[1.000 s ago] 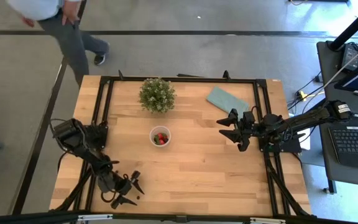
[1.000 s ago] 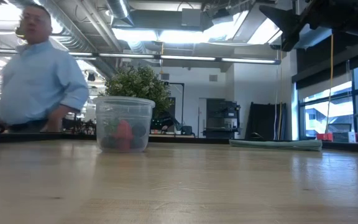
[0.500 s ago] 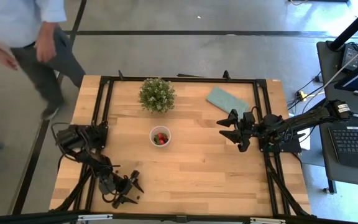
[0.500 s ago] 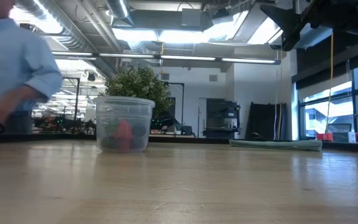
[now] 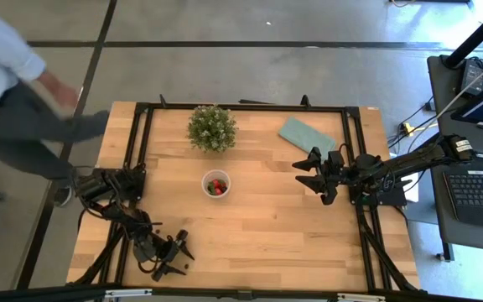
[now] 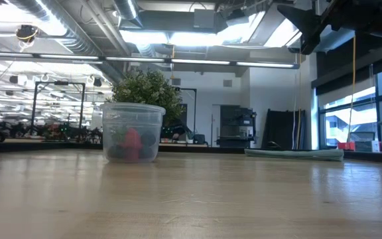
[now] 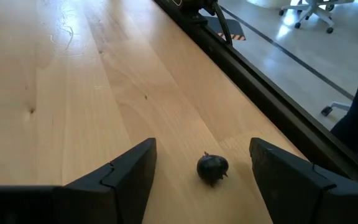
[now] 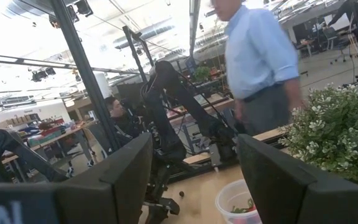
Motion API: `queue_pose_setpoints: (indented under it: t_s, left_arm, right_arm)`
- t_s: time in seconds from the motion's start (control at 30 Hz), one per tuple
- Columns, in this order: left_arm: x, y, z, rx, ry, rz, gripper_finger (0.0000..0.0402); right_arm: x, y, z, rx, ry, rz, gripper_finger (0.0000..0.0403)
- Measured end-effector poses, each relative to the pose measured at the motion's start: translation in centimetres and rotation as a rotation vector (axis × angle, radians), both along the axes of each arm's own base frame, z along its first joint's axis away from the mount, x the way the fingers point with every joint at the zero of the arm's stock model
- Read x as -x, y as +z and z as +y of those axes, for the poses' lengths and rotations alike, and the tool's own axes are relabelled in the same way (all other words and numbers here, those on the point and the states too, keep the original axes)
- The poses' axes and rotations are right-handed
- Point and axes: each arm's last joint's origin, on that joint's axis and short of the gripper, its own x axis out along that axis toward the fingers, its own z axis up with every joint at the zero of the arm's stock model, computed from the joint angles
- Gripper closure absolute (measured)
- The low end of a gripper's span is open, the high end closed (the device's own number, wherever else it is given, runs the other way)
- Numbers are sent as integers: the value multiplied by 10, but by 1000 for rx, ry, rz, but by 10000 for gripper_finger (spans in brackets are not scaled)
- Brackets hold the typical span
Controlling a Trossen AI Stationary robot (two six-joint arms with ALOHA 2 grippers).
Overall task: Pick and placing Produce into tupperware
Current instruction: Put the blueberry into the transparent container
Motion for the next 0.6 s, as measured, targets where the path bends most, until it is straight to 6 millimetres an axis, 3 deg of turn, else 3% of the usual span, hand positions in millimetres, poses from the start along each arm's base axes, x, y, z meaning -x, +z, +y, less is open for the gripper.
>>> queue_pose_setpoints:
  t_s: [0.6]
  left_arm:
    - [0,2,-1,28,1,-12,151]
  right_arm:
    - [0,-1,0,6,0,14,164]
